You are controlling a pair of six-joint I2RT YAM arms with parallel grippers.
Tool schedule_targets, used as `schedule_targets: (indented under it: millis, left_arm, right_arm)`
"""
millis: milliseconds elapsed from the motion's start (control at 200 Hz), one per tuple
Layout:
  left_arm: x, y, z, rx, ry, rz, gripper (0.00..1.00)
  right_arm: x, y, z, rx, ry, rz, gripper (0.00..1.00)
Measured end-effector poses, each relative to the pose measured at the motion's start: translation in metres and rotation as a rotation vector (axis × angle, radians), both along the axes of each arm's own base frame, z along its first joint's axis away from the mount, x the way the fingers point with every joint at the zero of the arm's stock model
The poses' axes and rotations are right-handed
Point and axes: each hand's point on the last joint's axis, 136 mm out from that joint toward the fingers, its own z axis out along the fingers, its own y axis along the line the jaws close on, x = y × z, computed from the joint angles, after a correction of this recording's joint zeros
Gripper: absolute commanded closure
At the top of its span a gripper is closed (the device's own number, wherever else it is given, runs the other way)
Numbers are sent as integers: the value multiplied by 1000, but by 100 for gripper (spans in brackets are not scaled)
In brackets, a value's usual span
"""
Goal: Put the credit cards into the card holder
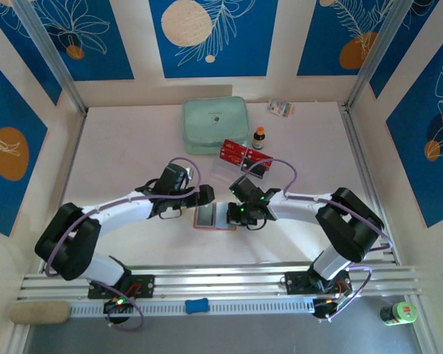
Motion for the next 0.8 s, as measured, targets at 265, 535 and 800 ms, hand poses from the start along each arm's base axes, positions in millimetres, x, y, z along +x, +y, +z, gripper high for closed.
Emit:
schedule_targets:
  millis: [265, 535, 800]
  left_arm:
    - [-2, -7, -12, -16, 36, -26, 0]
    - [-6, -7, -28, 9, 72, -33, 0]
    - [-7, -10, -28, 15, 71, -40, 0]
  right_arm:
    - [0, 2, 0, 15, -4, 4, 100]
    - [0, 2, 0, 19, -5, 4, 100]
    - [0, 2, 0, 19, -5, 4, 100]
